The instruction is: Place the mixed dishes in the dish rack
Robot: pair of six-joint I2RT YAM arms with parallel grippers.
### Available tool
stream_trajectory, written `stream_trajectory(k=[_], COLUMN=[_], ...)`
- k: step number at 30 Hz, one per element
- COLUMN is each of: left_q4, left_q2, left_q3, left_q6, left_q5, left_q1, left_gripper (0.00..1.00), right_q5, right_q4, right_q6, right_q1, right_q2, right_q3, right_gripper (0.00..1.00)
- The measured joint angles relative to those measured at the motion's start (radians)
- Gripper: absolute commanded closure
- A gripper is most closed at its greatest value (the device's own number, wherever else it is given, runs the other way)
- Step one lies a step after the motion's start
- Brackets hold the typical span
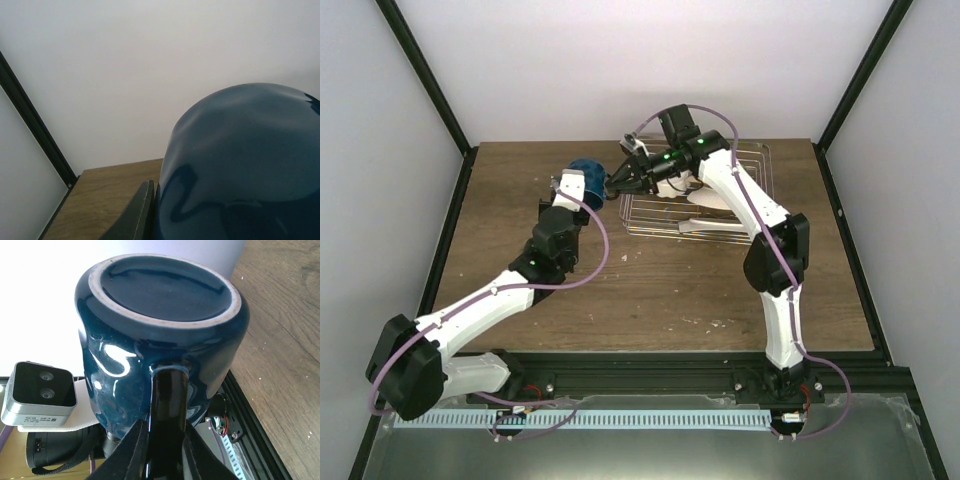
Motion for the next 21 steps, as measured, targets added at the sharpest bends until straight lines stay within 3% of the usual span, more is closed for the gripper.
stream_trajectory(k=[2, 9, 17, 21], left_q4=[-0.016, -0.064, -0.135, -0.167], left_q2=[0.0, -0.003, -0.031, -0.048], left_q3=[0.0, 0.0, 0.003, 0.005], left_q6=[-0.015, -0.068, -0.164, -0.199], left_q5=[0.001, 0.01, 0.03, 0.035], left_q1=[0.002, 0.004, 0.003, 0.003], left_gripper=[1.0, 0.74, 0.31, 0.17], right_q5=[0.003, 0.032, 0.118, 0.163], right_q4=[0.001, 0.026, 0.129, 0.135], right_q6=[0.0, -0.023, -0.122, -0.145], right_q1=[0.001, 0.003, -0.025, -0.05], right_q2=[0.003, 0.004, 0.003, 0.003], right_q3=[0.0, 0.0, 0.0, 0.0], right_gripper=[0.97, 0.98, 0.99, 0.99])
